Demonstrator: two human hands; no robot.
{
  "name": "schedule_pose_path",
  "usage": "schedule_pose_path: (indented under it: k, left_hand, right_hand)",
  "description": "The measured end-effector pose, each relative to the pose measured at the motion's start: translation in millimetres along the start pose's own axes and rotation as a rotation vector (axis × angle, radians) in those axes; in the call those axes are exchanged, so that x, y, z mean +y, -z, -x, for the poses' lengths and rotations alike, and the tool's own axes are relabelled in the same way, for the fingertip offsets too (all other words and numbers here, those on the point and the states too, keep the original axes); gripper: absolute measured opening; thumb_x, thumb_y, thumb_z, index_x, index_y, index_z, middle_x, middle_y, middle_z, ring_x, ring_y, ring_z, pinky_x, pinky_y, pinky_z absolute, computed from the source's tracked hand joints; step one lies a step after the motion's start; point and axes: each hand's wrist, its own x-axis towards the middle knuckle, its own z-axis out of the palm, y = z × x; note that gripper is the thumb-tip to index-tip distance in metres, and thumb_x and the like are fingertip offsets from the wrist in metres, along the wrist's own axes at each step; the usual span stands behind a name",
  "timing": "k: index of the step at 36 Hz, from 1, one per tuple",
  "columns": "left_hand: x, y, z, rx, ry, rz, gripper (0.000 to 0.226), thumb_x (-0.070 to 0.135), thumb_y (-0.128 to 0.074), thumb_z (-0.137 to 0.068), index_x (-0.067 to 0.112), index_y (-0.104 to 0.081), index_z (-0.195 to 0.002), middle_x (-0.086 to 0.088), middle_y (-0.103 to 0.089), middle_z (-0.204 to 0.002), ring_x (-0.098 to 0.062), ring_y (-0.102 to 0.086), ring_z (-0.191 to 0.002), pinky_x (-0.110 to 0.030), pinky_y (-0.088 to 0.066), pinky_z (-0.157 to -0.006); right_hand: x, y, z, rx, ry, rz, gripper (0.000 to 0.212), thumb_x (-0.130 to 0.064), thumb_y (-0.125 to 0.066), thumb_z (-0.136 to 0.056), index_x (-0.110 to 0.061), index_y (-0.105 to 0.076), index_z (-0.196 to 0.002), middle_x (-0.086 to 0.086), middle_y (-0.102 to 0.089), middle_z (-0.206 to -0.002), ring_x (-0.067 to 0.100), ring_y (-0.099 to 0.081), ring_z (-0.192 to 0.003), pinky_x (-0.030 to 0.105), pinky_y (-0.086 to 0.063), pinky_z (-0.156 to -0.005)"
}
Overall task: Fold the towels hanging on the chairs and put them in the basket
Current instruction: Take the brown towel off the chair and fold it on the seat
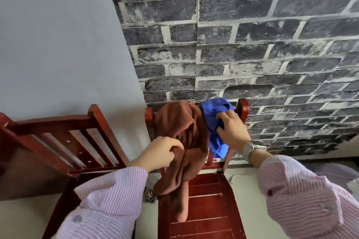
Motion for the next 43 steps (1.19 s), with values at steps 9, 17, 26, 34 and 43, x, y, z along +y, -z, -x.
schedule_pose_path:
  k: [9, 17, 26, 34, 43]
  left_hand:
    - [20.3, -8.6, 13.5, 0.264, 0.027, 0.377, 0.029, -0.003, -0.053, -0.081, 0.018, -0.068, -0.093, 0.016, -0.064, -0.084, 0.014, -0.055, -0.080, 0.003, -0.036, -0.073]
    - [22.9, 5.0, 30.8, 0.374, -0.017, 0.634, 0.034, -0.006, -0.058, -0.082, 0.028, -0.064, -0.083, 0.026, -0.067, -0.075, 0.009, -0.061, -0.079, -0.005, -0.043, -0.068]
    - [16.7, -15.4, 54.3, 0.163, 0.035, 0.461, 0.036, 0.001, -0.062, -0.082, 0.036, -0.068, -0.088, 0.032, -0.064, -0.079, 0.009, -0.060, -0.089, -0.003, -0.042, -0.077]
    - [-3.6, -6.7, 65.1, 0.165, 0.073, 0.128, 0.046, 0.002, -0.055, -0.085, 0.028, -0.055, -0.123, 0.008, -0.057, -0.122, -0.008, -0.054, -0.108, -0.012, -0.040, -0.086]
    - [11.2, 20.5, 48.7, 0.325, -0.126, 0.158, 0.073, 0.013, -0.069, -0.080, 0.037, -0.032, -0.138, 0.023, -0.012, -0.146, -0.007, -0.006, -0.140, -0.028, -0.009, -0.113]
  right_hand:
    - [5.4, -3.2, 49.4, -0.072, 0.264, -0.298, 0.065, -0.015, -0.043, -0.066, -0.028, -0.043, -0.131, 0.008, -0.049, -0.124, 0.026, -0.050, -0.109, 0.037, -0.042, -0.096]
    - [-34.7, 6.3, 72.3, -0.348, 0.214, -0.733, 0.024, -0.012, -0.054, -0.081, -0.004, -0.062, -0.102, 0.006, -0.053, -0.111, -0.016, -0.049, -0.097, 0.009, -0.039, -0.085]
    - [-56.4, 22.9, 59.4, -0.493, -0.429, -1.314, 0.028, -0.011, -0.046, -0.091, -0.004, -0.059, -0.115, 0.006, -0.060, -0.085, 0.014, -0.055, -0.073, 0.022, -0.043, -0.062]
    - [-96.9, 64.5, 70.5, -0.363, 0.123, -1.023, 0.021, 0.001, -0.052, -0.088, -0.016, -0.063, -0.090, 0.019, -0.061, -0.080, 0.020, -0.053, -0.071, 0.023, -0.038, -0.061]
    - [-105.7, 95.0, 78.4, -0.537, 0.293, -1.275, 0.016, 0.005, -0.047, -0.072, -0.009, -0.044, -0.079, -0.010, -0.055, -0.063, 0.002, -0.050, -0.058, 0.013, -0.039, -0.056]
